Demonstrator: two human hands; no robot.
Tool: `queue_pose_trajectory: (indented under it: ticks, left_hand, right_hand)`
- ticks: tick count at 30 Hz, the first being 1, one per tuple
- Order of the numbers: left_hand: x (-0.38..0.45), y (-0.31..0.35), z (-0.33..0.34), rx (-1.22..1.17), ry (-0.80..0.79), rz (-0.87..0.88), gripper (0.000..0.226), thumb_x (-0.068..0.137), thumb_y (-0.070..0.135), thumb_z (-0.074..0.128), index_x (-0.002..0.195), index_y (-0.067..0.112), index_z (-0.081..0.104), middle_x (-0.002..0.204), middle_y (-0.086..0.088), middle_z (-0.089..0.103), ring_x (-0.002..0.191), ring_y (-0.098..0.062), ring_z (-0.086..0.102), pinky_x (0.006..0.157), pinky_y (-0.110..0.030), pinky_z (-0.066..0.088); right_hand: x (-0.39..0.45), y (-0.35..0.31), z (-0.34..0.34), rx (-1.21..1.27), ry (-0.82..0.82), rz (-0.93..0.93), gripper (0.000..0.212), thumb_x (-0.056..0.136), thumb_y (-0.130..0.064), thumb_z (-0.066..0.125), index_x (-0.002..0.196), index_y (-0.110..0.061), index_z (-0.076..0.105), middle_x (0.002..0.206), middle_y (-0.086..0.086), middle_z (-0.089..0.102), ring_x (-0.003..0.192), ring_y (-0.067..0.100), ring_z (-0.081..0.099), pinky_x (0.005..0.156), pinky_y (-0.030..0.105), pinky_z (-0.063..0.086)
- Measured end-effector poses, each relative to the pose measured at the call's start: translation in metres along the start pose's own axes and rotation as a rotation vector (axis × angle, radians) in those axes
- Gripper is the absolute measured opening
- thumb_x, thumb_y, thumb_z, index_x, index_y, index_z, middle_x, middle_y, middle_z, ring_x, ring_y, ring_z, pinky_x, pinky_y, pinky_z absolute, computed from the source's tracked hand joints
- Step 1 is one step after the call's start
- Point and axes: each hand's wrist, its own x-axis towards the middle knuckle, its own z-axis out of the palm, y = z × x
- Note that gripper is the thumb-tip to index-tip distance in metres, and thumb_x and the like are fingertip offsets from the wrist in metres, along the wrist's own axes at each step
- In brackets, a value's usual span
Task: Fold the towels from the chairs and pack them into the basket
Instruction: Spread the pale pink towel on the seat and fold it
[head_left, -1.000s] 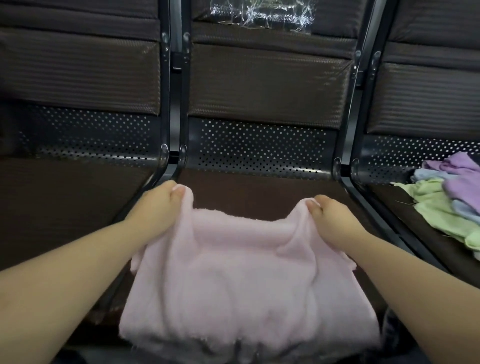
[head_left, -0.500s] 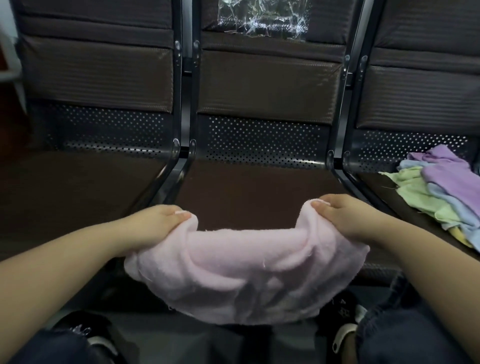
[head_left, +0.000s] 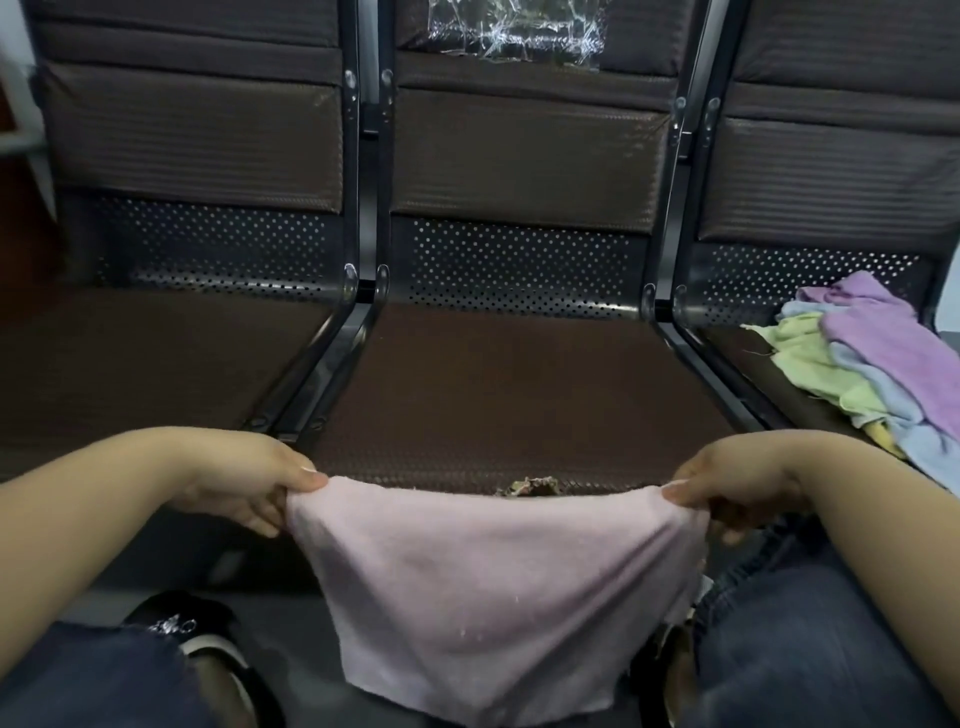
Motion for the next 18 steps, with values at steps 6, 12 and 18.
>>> queue_pose_trajectory:
  ticks: [6,12,18]
  left_hand:
    - [-0.001,-0.005,-0.018,-0.060,-0.017,-0.021,0.060,0.078,0.051,0.069,0.118,0.007,0.063,0.110,-0.020,0.068,0.101,-0.038,0.067,0.086,-0.046,0.055]
    - [-0.019,0.025,-0.023,-0.111,-0.084,0.103,0.084,0.052,0.062,0.077,0.114,0.007,0.066,0.108,-0.021,0.069,0.096,-0.036,0.068,0.076,-0.038,0.055]
    - [-0.024,0.059,-0.027,0.171,0.179,0.213,0.050,0.077,0.058,0.063,0.063,0.011,0.064,0.054,0.005,0.053,0.052,-0.008,0.047,0.052,-0.020,0.038]
  right_hand:
    - [0.002,0.012,-0.015,0.183,-0.002,-0.021,0.020,0.096,-0.022,0.052,0.087,-0.010,0.065,0.065,0.006,0.065,0.054,0.012,0.055,0.054,0.021,0.045]
    - [0.008,0.008,-0.028,0.199,0.210,-0.140,0.027,0.094,-0.024,0.055,0.081,-0.002,0.062,0.057,0.006,0.062,0.045,0.011,0.057,0.042,0.018,0.040]
    - [0.018,-0.008,-0.042,-0.159,0.616,-0.155,0.040,0.089,-0.038,0.063,0.068,-0.004,0.067,0.054,0.002,0.055,0.049,0.014,0.048,0.050,0.023,0.035]
